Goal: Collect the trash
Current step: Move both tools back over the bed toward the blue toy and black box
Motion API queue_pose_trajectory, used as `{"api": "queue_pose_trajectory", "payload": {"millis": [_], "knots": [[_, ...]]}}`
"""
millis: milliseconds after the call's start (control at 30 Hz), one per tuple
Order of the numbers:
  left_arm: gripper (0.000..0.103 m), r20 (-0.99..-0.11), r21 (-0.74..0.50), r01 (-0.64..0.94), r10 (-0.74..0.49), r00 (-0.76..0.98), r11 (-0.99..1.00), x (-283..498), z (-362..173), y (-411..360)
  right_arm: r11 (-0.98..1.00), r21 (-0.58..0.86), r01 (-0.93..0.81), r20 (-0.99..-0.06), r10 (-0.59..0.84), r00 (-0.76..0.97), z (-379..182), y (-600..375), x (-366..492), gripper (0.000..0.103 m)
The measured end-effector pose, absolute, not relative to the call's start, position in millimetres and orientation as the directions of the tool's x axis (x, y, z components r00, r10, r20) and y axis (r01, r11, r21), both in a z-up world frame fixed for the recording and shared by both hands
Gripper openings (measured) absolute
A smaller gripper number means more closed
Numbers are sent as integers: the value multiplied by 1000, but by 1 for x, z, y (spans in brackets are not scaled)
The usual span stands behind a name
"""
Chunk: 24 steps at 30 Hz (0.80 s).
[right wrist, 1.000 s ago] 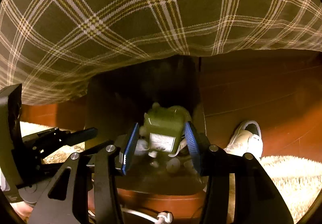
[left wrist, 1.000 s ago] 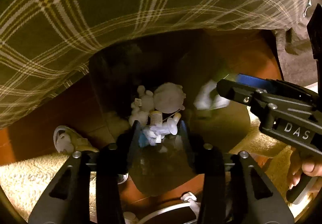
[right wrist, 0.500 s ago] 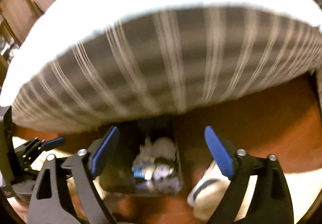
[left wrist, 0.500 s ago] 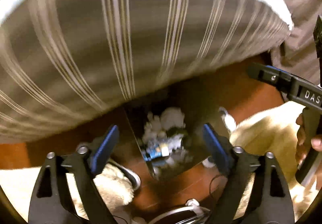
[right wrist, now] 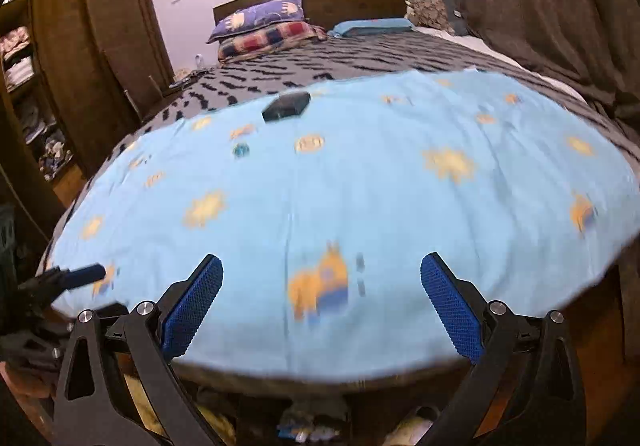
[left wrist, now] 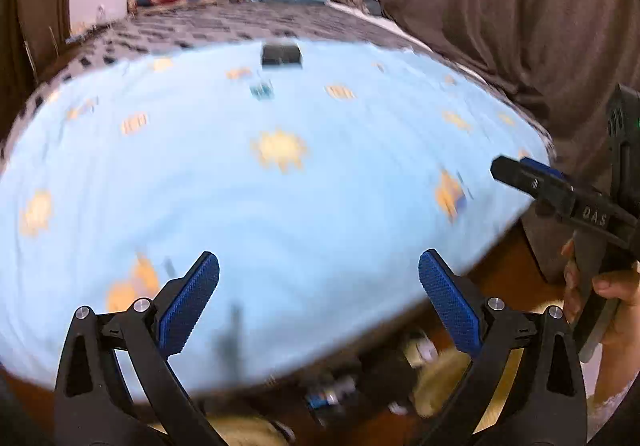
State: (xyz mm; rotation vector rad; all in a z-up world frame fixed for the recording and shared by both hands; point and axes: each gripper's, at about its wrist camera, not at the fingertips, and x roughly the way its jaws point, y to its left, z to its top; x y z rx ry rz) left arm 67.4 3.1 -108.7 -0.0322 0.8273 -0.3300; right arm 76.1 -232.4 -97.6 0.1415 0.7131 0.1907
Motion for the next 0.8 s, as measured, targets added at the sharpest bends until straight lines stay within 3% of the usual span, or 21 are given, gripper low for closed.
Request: {"api": "queue_pose_trajectory", "payload": {"millis": [300, 567, 667, 800], "knots": [[95, -738, -70, 189, -178, 651, 979, 173, -122, 14, 974, 175, -142, -669, 224, 709, -97, -213, 178, 100], [94, -764, -72, 177, -169, 622, 982, 252, -138, 6, 978, 184, -98, -694, 200, 692, -113, -208, 256, 100], [86, -775, -88, 167, -173, 607, 982, 276, -144, 3, 979, 183, -90, -699, 194, 688, -115, -209, 275, 100], [66, -798, -114, 168, -190, 571, 979, 302, -156, -1, 982, 167, -84, -699, 178, 692, -115, -209, 294, 100]]}}
